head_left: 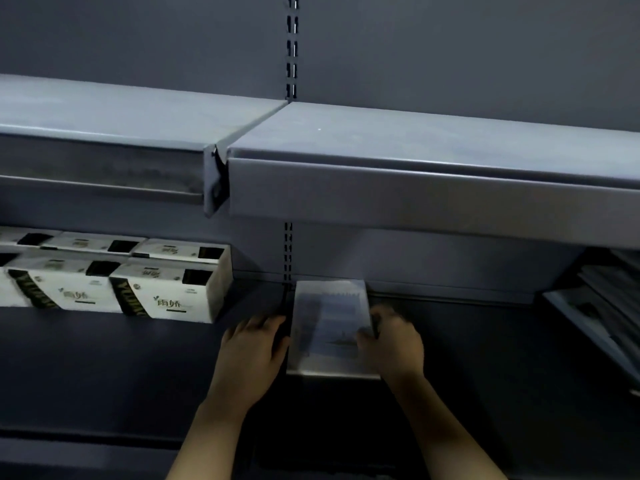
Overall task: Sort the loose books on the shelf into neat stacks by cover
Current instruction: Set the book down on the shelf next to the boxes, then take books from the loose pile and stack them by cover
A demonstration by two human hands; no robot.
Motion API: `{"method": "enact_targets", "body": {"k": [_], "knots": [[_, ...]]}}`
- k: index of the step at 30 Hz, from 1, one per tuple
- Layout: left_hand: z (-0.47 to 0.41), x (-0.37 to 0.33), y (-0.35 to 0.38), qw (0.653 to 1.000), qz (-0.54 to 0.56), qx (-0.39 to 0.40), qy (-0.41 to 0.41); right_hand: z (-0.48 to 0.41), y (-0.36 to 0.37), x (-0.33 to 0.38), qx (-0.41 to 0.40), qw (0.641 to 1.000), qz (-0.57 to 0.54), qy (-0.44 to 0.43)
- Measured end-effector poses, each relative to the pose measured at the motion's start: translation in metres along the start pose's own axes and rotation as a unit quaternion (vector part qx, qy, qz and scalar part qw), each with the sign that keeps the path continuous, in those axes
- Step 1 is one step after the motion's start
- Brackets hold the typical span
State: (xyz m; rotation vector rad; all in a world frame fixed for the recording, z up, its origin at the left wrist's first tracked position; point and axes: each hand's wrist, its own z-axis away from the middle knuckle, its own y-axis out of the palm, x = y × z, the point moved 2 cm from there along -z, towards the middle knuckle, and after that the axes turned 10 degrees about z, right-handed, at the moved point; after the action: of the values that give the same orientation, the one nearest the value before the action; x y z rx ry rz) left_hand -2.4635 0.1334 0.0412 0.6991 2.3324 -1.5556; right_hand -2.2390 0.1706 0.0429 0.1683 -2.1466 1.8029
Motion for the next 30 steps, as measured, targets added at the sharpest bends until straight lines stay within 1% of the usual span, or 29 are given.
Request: {"method": "enact_targets", "body": {"k": [2,6,8,10,11,13,19,21,25,28,30], "knots": [[0.0,-0.003,0.0,1.0,0.002,0.007,0.005,0.0,-0.001,0.001,0.0,1.0,0.014,-0.011],[-0.004,-0.01,0.004,1.0,0.001,0.008,0.021,0.001,-0.006,-0.004,0.014,1.0,-0.011,-0.018],[-0.005,-0.014,0.007,1.0,0.0,0.019,0.017,0.006,-0.008,-0.016,0.004,0.999,-0.026,-0.023],[-0.01,-0.044,0.026,0.998,-0.006,0.044,0.036,0.012,-0.024,-0.056,-0.006,1.0,-0.024,-0.008],[-0.01,-0.044,0.028,0.998,-0.011,0.054,0.032,0.011,-0.024,-0.061,-0.008,1.0,-0.027,-0.013],[-0.014,-0.072,0.041,0.997,-0.013,0.053,0.062,0.011,-0.041,-0.091,-0.015,0.999,-0.038,-0.003],[-0.016,-0.083,0.048,0.994,-0.011,0.053,0.092,0.008,-0.079,-0.096,-0.054,0.995,-0.083,-0.019],[-0.02,-0.126,0.064,0.992,-0.006,0.055,0.109,0.011,-0.114,-0.133,-0.094,0.99,-0.101,-0.015],[-0.024,-0.206,0.092,0.992,-0.006,0.054,0.111,0.015,-0.187,-0.198,-0.163,0.981,-0.099,-0.023],[-0.022,-0.269,0.109,0.994,0.007,0.04,0.104,0.02,-0.23,-0.249,-0.168,0.981,-0.091,0.002],[-0.019,-0.313,0.121,0.994,0.024,0.024,0.108,0.024,-0.253,-0.278,-0.152,0.98,-0.131,-0.002]]}}
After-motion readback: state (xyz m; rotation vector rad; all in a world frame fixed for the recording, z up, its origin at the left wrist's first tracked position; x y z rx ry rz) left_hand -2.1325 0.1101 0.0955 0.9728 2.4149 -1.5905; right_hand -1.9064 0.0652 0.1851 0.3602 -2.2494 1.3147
